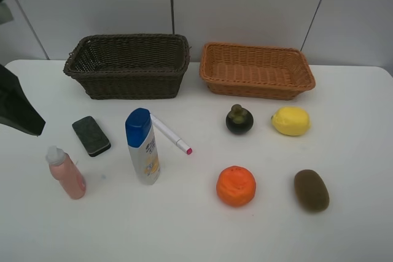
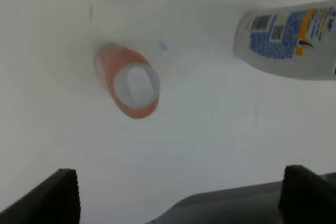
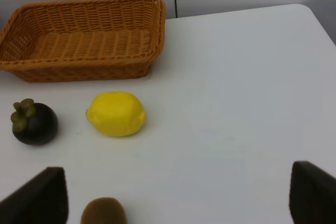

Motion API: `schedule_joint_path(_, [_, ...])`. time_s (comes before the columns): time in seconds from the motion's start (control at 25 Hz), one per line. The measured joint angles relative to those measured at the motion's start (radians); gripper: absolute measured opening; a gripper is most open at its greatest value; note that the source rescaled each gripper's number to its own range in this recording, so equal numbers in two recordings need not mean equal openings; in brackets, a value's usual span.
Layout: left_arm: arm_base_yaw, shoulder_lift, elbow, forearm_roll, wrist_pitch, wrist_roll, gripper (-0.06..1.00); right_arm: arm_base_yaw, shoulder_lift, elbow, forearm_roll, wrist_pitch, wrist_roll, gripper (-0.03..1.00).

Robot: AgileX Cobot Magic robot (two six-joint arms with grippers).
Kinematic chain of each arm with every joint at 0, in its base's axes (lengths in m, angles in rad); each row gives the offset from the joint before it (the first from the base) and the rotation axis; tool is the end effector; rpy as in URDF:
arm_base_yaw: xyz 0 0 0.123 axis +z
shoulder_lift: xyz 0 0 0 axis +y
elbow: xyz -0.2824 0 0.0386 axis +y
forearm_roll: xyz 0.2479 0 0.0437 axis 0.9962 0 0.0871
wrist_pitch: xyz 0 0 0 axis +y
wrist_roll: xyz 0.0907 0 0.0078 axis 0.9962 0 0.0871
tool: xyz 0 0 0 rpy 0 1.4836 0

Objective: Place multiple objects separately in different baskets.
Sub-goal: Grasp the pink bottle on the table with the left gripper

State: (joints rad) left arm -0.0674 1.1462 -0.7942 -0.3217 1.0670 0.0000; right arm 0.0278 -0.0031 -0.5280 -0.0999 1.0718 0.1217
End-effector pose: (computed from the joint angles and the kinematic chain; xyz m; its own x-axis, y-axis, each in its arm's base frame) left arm 0.1870 -0.0379 0.2672 -0.9732 -0.0873 -0.2128 -0.0187 0.9521 -0.3052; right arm -0.0091 -0.0082 0.2843 -0.4311 0.0615 -0.9002 0.0831 0.9961 0.0282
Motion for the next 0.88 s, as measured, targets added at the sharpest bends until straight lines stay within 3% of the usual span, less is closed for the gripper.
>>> schedule_joint_path(0.24, [-0.003, 0.228, -0.036, -0.025, 0.016, -0.056, 1.0, 0.0, 0.0, 0.0, 0.0, -0.001, 0.0, 1.0])
schedule_joint_path(0.36, [-0.047, 0.283, -0.036, -0.022, 0.015, -0.09, 1.0, 0.0, 0.0, 0.0, 0.0, 0.0, 0.0, 1.0])
schedule_joint_path(0.52, [-0.119, 0.32, -0.036, 0.025, -0.029, -0.194, 1.0, 0.0, 0.0, 0.0, 0.0, 0.0, 0.0, 1.0])
schedule_joint_path(0.72, [-0.124, 0.327, -0.038, 0.124, -0.032, -0.307, 1.0, 0.0, 0.0, 0.0, 0.0, 0.0, 0.0, 1.0])
schedule_joint_path(0.88, [-0.124, 0.357, -0.038, 0.14, -0.028, -0.333, 1.0, 0.0, 0.0, 0.0, 0.0, 0.0, 0.0, 1.0])
